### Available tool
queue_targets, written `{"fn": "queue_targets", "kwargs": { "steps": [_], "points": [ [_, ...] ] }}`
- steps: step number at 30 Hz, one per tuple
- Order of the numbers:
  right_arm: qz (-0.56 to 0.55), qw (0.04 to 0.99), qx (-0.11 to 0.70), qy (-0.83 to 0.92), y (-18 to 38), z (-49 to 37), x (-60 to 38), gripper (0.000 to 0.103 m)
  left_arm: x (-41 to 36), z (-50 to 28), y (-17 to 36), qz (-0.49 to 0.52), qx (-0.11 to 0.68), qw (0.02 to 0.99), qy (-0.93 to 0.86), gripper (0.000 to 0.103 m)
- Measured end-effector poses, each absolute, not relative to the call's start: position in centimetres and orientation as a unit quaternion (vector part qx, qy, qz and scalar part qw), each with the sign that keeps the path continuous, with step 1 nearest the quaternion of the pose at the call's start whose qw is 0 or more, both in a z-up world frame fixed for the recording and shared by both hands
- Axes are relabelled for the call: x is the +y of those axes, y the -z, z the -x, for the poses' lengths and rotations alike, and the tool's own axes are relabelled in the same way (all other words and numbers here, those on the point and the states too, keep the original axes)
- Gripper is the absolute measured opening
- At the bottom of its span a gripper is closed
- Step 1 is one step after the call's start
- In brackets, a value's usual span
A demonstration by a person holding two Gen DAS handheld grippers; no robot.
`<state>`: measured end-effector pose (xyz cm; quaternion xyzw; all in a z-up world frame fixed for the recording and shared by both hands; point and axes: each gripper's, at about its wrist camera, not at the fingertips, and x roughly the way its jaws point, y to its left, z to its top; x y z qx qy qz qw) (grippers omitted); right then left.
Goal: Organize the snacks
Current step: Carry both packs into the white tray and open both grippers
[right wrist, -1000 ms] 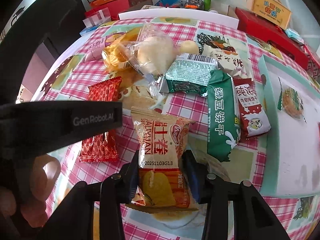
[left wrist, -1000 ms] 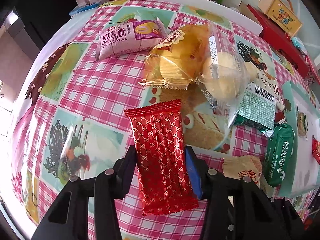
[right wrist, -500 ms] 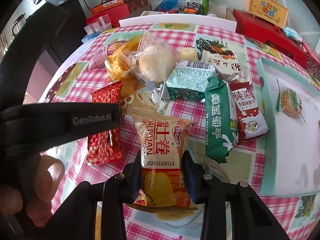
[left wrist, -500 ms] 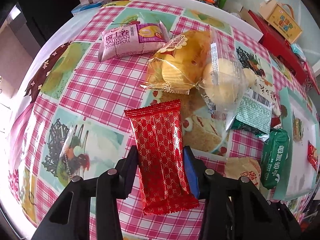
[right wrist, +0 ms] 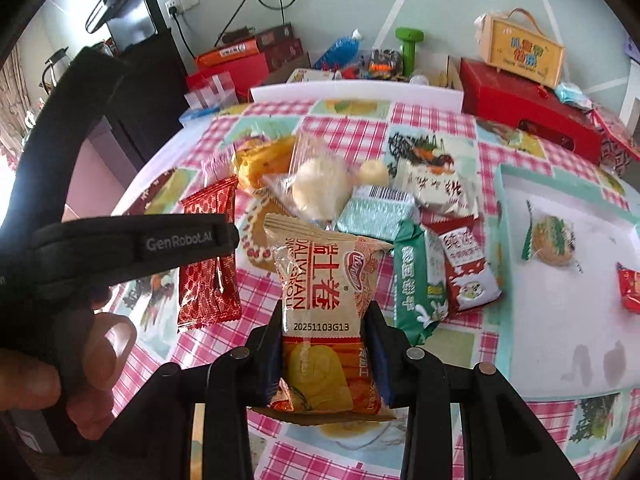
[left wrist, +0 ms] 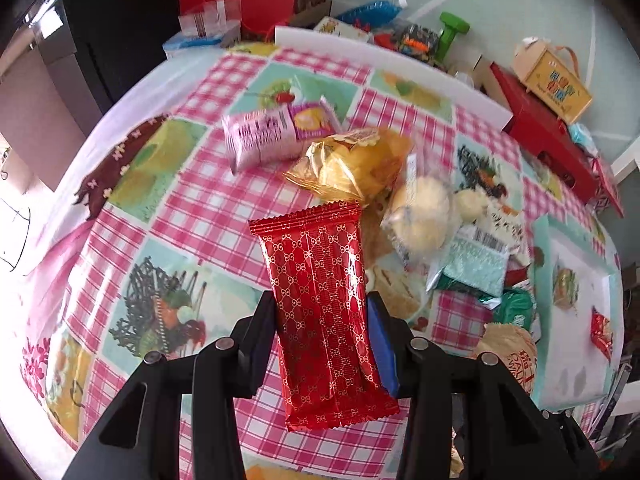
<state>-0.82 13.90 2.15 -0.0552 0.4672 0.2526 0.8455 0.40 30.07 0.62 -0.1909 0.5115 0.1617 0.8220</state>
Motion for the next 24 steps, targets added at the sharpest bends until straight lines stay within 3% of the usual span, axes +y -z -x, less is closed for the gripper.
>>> {"fn": "queue_targets", "kwargs": {
  "steps": [24],
  "points": [
    [-0.044,0.888,0.44,-0.125,-5.6,-2.9,3.3,0.039,23.1,-0.6,-6.1,0.142,0.452,0.876,-0.092,0.046]
  ]
}}
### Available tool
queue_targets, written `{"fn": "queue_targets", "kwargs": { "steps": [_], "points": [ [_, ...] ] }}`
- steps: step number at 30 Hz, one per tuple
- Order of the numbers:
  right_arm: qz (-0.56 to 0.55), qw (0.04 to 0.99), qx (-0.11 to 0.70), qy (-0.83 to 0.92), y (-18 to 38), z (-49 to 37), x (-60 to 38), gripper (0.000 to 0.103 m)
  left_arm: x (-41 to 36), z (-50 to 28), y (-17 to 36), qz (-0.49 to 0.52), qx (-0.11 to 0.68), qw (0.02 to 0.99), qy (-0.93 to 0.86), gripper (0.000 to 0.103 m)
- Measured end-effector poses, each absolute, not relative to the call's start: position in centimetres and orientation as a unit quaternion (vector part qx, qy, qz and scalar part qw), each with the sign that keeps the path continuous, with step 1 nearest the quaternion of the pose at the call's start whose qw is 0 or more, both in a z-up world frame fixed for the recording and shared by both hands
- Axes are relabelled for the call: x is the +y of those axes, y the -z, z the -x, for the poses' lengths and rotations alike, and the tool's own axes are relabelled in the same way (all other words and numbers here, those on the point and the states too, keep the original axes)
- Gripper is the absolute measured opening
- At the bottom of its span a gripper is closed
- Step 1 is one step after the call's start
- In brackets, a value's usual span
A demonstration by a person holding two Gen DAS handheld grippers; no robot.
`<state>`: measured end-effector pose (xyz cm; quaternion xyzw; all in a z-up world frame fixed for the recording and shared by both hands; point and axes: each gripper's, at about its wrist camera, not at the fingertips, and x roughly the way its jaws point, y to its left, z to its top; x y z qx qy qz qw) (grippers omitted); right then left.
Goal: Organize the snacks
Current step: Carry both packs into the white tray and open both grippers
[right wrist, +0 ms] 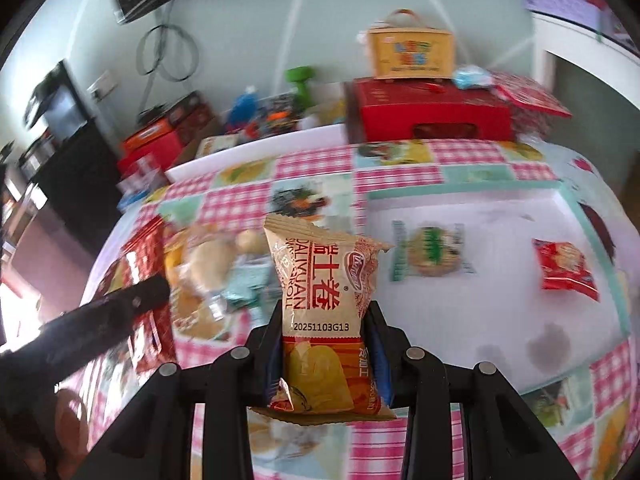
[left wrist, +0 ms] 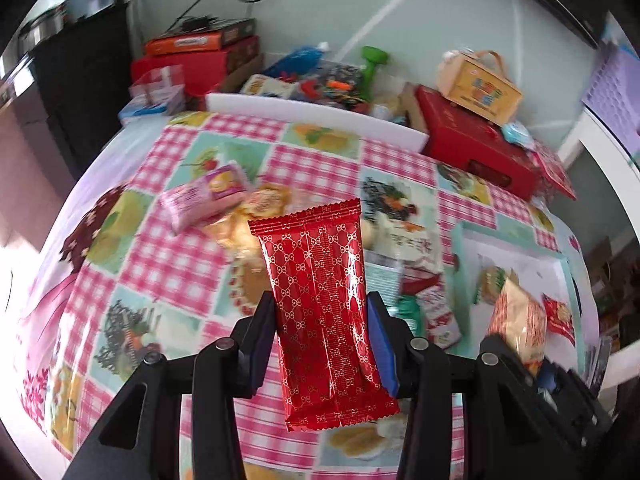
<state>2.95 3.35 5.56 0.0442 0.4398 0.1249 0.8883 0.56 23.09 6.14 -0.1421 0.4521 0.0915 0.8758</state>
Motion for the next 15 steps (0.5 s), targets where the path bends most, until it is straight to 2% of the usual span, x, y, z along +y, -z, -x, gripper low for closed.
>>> {"fn": "queue_targets", "kwargs": {
  "steps": [15],
  "points": [
    [-0.109,0.886,0.448,0.054,-4.6,-5.7,-9.2,0.039,11.6,-4.3,-5.7,0.061,0.458,0.886,0.029,0.046]
  ]
}}
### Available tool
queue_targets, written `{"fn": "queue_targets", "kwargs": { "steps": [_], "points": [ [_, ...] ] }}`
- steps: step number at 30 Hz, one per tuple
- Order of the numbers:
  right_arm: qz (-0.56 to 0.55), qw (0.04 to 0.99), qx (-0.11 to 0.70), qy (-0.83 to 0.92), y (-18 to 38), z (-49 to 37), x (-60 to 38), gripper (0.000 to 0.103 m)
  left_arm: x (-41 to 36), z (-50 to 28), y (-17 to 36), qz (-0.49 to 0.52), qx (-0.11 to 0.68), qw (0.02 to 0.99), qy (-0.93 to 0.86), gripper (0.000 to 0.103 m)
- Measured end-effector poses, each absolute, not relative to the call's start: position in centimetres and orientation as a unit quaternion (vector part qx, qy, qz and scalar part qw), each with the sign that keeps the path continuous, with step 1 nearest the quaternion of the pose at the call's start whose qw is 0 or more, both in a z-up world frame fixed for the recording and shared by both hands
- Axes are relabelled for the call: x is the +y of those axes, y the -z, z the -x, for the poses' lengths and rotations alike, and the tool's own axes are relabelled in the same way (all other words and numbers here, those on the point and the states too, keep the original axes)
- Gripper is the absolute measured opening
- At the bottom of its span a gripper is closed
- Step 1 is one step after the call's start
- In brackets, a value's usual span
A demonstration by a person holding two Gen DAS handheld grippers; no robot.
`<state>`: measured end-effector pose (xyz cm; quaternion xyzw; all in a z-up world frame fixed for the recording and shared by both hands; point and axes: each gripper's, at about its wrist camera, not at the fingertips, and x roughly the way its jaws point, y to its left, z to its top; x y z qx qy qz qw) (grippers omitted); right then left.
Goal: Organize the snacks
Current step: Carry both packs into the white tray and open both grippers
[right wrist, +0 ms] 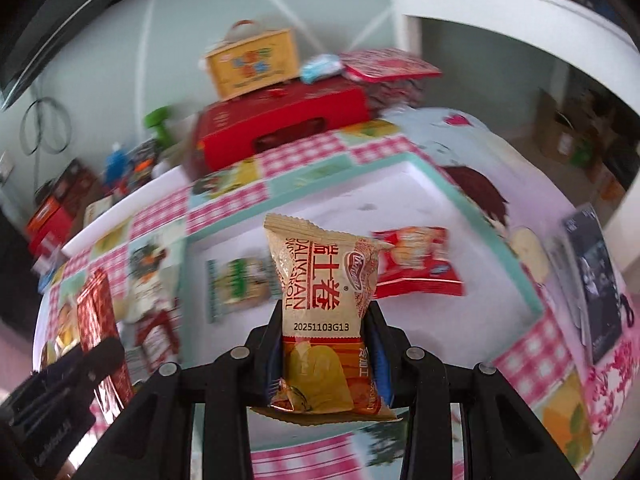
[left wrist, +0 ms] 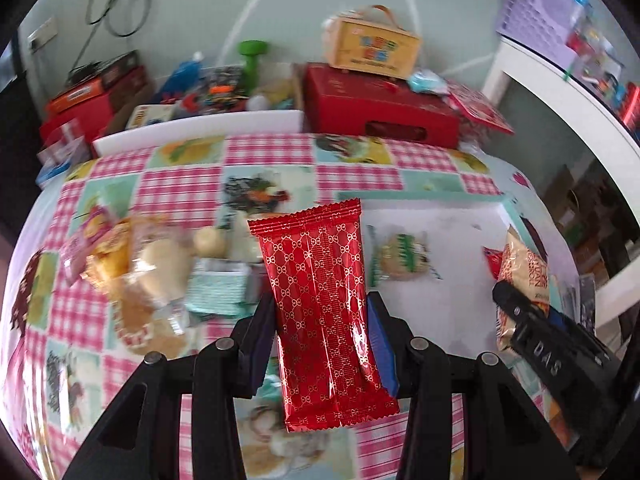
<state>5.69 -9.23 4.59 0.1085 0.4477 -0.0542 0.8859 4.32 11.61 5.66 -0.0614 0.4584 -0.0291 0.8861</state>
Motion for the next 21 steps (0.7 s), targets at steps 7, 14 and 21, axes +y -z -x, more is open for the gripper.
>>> {"fn": "queue_targets", "kwargs": {
  "steps": [7,14,21],
  "points": [
    [-0.128,0.865,0.477,0.087,-2.9,-6.3,-12.2,0.039,7.9,-6.0,-4.5,0.034,0.473,0.879,0.058,0.046],
    [-0.127,0.858,0.489,0.094,-1.6,-7.2,-12.7,0.039,5.1,-7.6,-2.8,0.012,0.493,0.867,0.071,0.046],
    [-0.132,0.856,0.491,0.095,-1.0,-8.1,-13.1,0.039,4.0,-8.8,-1.4,0.001,0.508,0.858,0.073,0.046]
  ]
}}
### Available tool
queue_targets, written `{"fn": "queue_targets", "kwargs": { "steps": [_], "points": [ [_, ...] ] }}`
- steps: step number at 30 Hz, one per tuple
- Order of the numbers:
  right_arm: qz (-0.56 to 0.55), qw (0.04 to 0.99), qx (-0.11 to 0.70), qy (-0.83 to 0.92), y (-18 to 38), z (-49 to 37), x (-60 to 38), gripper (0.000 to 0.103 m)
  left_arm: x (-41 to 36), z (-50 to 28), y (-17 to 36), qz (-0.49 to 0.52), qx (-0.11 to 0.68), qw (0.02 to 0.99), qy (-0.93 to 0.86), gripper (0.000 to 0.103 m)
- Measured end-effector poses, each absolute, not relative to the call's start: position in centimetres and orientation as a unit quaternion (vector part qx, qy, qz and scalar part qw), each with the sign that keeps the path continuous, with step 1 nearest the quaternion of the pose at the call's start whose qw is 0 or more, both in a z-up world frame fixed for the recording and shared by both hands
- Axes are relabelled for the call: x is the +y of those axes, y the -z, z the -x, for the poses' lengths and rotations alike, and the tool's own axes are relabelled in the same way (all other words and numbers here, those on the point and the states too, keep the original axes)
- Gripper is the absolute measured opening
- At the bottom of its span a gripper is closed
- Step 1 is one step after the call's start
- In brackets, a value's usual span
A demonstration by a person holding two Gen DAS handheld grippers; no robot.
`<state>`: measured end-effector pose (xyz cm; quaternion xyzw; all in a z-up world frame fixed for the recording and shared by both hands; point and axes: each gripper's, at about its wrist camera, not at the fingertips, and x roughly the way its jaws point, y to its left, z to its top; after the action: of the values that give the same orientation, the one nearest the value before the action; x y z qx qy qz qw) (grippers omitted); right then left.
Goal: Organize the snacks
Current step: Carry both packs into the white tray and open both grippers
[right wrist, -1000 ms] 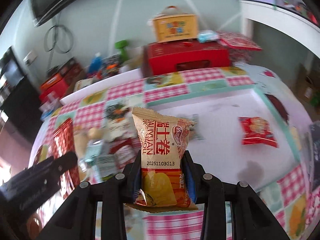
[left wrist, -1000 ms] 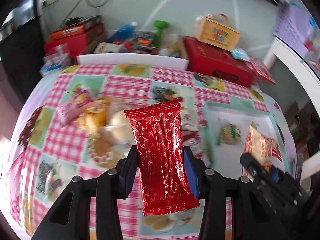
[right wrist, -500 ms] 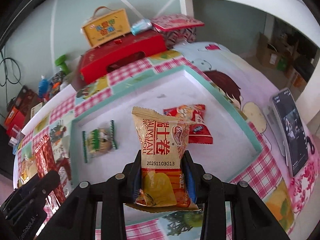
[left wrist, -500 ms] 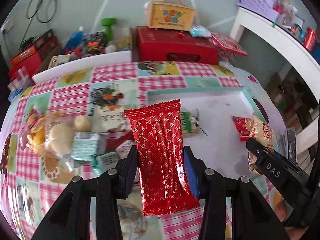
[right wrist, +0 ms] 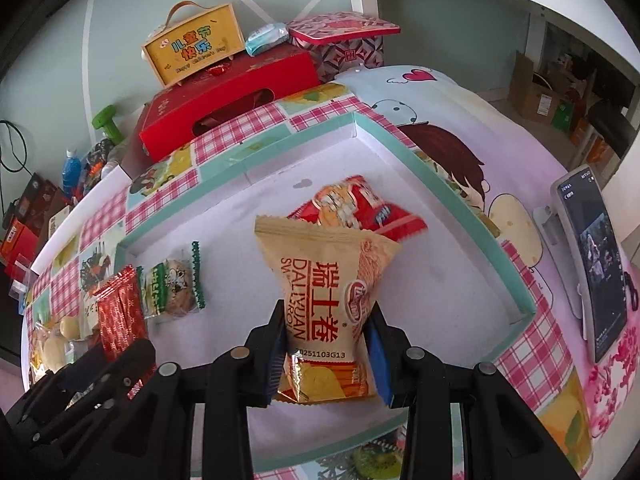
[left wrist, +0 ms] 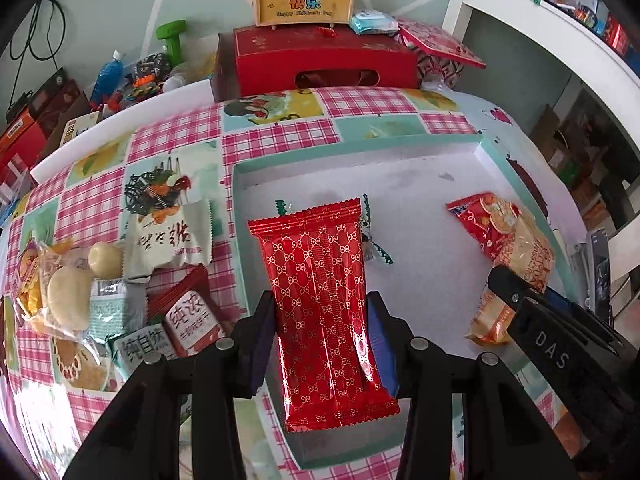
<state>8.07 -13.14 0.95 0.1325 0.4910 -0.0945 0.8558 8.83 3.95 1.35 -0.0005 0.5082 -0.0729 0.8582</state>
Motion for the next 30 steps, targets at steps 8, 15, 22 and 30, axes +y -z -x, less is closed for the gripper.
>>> {"fn": "queue_targets", "kwargs": {
  "steps": [8,15,22,30],
  "points": [
    [-0.131,0.855,0.491,0.099,-0.9,-8.4,-13.5,0.039,3.7,-9.6,-0.6,-0.001,0.515,0.855,0.067,0.046],
    [-0.132,0.855,0.492,0.1,-1.0,-8.2,-13.7,0.039,3.8,-9.5,-1.0,0.001,0.514,0.855,0.066,0.047],
    [-0.13,0.858,0.488,0.096,-1.2,-8.2,-13.6,0.053,4.1,-9.2,-2.3,0.001,0.5,0.864,0.06,0.049],
    [-0.127,0.866,0.476,0.089,-1.5,-8.2,-13.4,0.083,6.2,-9.2,-3.1,0.027,0.497,0.867,0.025,0.075]
  ]
}}
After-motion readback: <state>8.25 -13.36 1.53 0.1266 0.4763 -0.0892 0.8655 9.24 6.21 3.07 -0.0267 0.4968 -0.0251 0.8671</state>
